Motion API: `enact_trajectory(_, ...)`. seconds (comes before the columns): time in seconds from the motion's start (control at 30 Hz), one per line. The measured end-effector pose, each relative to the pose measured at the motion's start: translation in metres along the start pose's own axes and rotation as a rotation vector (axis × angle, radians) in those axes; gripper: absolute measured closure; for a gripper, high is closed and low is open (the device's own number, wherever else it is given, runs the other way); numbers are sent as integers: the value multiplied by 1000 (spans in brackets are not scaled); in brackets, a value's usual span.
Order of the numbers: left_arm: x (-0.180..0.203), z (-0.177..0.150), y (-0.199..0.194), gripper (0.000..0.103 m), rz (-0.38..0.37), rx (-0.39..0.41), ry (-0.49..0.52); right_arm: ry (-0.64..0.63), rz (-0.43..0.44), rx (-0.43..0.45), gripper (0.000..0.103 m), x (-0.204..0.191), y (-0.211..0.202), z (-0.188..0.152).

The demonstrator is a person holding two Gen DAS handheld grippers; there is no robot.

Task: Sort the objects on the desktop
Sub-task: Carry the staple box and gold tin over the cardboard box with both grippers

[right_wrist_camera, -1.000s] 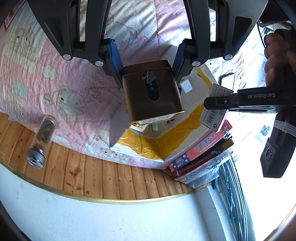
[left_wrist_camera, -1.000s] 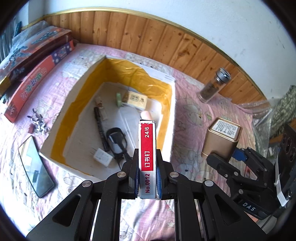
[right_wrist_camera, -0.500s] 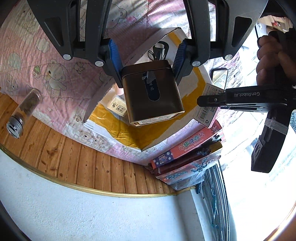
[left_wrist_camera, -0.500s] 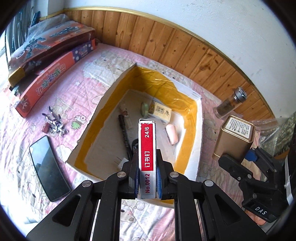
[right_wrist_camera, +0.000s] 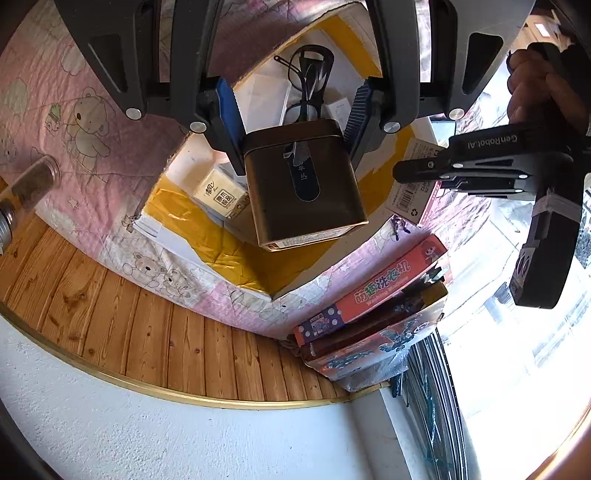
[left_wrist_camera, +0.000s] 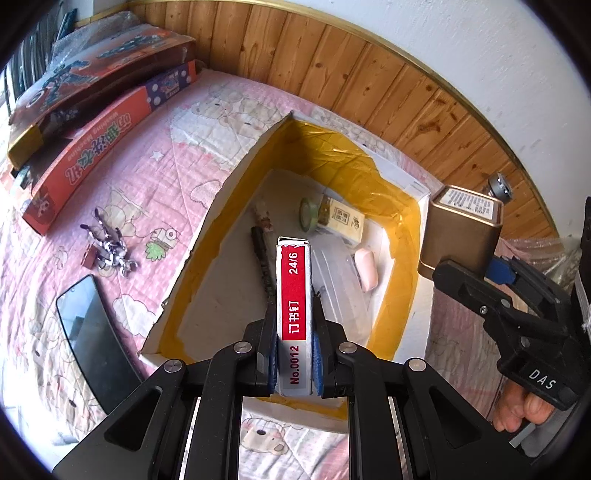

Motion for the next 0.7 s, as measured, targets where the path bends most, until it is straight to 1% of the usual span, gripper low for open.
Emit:
enact_trajectory(0.43, 3, 5, 26, 89, 5, -59, 12, 8, 38, -66, 52, -11, 43, 28)
enact_trajectory(0.7, 3, 9, 41, 89, -11, -86, 4, 36, 40, -95, 52, -5, 66, 44)
Point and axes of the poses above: each gripper's, at about its wrist camera, not at the fingertips, and y roughly the way its jaws point, x to its right, z to its top, the point moved 4 cm from there along y, roughly the way its jaws point, and after that the axes turned 14 degrees about y, right-handed, at the moved point
